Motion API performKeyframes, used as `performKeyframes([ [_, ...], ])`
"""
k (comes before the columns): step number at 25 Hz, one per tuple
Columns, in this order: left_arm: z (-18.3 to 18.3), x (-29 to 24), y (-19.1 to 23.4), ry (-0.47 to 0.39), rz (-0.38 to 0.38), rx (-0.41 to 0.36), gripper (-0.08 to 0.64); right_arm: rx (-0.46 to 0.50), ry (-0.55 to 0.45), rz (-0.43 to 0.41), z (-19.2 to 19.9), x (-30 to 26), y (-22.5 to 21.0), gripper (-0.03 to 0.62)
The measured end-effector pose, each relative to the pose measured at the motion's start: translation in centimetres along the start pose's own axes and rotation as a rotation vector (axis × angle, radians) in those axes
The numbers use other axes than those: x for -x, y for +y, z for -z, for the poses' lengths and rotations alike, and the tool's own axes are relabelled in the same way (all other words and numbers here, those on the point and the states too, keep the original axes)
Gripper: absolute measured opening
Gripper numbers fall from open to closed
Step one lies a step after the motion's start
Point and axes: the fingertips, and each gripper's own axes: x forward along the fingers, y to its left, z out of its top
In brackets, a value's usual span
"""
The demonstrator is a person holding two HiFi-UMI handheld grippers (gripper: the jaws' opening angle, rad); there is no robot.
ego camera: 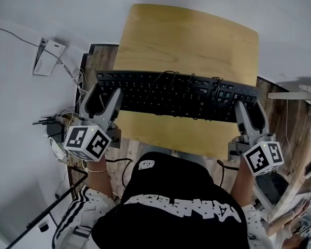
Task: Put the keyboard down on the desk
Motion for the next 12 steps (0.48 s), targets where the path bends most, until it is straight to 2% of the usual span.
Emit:
performKeyframes([
  [12,0.42,-0.53,0.03,0.055,0.001,0.004,0.301,-0.031,0.035,0.017,0.56,-0.12,-0.45,0.29],
])
